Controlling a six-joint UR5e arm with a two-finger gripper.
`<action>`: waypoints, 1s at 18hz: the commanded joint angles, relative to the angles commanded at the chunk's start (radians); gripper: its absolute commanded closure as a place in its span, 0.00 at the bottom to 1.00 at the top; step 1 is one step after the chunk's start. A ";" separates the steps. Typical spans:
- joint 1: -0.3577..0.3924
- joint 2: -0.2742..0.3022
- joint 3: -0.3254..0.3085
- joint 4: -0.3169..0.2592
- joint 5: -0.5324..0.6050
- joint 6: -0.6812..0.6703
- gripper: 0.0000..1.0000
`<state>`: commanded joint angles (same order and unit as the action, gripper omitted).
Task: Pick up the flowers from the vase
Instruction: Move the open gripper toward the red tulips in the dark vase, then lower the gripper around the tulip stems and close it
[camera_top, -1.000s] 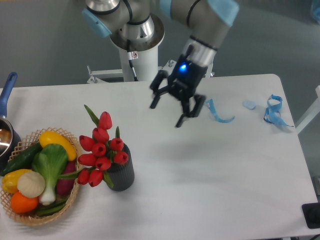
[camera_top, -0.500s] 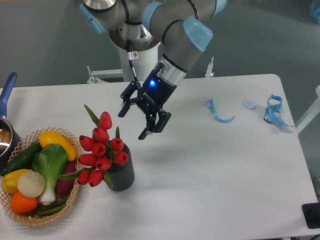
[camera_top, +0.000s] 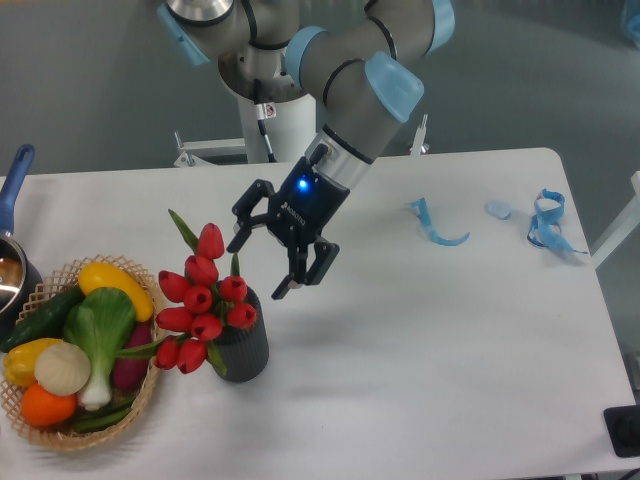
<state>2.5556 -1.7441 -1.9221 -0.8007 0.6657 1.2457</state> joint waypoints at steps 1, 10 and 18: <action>-0.005 -0.003 0.000 0.000 0.000 0.000 0.00; -0.034 -0.049 0.029 0.015 0.012 0.000 0.00; -0.084 -0.078 0.052 0.015 0.015 0.005 0.00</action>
<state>2.4713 -1.8224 -1.8699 -0.7854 0.6811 1.2502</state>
